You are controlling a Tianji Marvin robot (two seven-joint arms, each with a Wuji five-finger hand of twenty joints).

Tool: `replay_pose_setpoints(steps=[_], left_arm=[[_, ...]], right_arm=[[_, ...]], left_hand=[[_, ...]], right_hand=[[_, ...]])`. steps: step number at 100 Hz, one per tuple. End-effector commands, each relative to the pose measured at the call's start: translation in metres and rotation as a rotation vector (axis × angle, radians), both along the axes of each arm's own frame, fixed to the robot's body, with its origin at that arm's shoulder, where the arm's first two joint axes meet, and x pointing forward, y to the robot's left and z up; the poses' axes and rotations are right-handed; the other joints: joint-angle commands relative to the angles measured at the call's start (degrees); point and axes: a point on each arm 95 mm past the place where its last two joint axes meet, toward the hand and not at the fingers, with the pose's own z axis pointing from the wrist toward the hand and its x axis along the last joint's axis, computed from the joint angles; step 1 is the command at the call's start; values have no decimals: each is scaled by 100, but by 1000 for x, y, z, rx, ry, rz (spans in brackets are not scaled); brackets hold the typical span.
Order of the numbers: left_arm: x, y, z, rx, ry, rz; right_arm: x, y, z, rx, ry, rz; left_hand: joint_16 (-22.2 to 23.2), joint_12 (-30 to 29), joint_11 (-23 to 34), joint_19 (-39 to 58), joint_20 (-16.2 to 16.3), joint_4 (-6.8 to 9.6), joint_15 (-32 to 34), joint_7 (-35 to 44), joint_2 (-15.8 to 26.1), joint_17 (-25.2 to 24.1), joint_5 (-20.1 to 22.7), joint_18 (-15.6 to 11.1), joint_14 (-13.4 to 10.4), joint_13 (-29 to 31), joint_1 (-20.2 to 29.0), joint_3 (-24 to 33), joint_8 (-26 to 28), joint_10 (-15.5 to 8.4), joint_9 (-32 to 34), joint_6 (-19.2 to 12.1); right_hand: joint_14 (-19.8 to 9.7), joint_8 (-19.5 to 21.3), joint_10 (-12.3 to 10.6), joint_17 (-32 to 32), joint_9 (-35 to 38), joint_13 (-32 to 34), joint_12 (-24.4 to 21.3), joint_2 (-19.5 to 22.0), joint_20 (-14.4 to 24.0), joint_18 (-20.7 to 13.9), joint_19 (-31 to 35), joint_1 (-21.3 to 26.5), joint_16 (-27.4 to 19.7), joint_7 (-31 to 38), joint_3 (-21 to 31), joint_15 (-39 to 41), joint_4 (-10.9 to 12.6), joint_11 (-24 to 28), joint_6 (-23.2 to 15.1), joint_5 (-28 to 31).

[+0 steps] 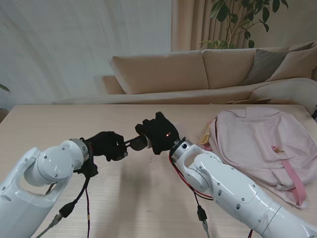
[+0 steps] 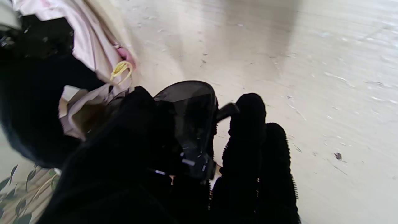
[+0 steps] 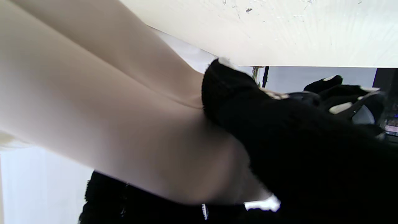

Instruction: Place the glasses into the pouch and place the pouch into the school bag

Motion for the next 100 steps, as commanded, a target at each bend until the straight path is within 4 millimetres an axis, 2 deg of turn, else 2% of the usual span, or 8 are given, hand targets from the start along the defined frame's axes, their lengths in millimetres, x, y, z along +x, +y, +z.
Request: replay_pose_setpoints(steps=[1,28,48,70,84,94,100], left_arm=[[-2,-4,0,-7,-2,-9],[1,-5,0,-52,56,13],[11,-16,4,-65,66,0],[19,-27,0,-111,80,12],[27,-38,0,-98,84,-19],[31,-47,0,-95,71,-34],[33,-51,0,-96,60,-39]], right_arm=[[-3,3,-2,-14,8,11],[-8,8,-8,-4,30,4],[-11,13,-12,-1,44,1],[-14,15,-15,70,101,-47],[-15,18,-17,93,132,-73],[-16,20,-17,108,146,-90],[-17,22,-18,123,163,-105]], left_hand=[[52,-21,209,325,118,-133,118,288,213,10,249,210,200,157,148,657,-43,11,286,-281],[70,-18,226,354,135,-144,149,265,155,18,316,248,277,187,161,712,-57,86,333,-196],[39,-55,180,394,152,-156,139,245,123,87,358,241,252,264,120,770,-94,63,382,-195],[9,-85,145,375,141,-194,111,228,58,141,422,299,303,319,125,836,-133,117,438,-143],[-14,-110,102,371,135,-192,81,199,50,182,432,296,249,345,87,833,-177,88,441,-182],[-48,-159,36,364,127,-143,34,149,7,205,464,271,198,350,50,772,-286,62,444,-212],[-122,-273,-93,339,103,-9,-56,113,-30,224,479,215,147,331,53,625,-445,50,426,-249]], right_hand=[[71,152,143,-103,-154,-152,48,347,126,138,168,199,82,461,691,189,19,186,-11,164],[78,142,142,-117,-169,-165,46,366,129,140,166,193,79,468,688,187,18,184,-10,152],[71,133,148,-112,-168,-155,42,368,130,141,167,175,80,468,691,185,17,180,-2,150],[45,118,135,-111,-180,-168,41,419,129,127,161,127,84,464,688,171,17,175,-7,126],[53,94,144,-112,-164,-150,30,428,129,129,158,132,85,474,659,164,18,172,-5,136],[52,83,146,-102,-156,-142,30,440,130,133,161,121,87,478,659,163,19,177,-7,133],[49,71,145,-101,-156,-140,29,467,130,132,161,108,89,484,649,163,18,179,-11,142]])
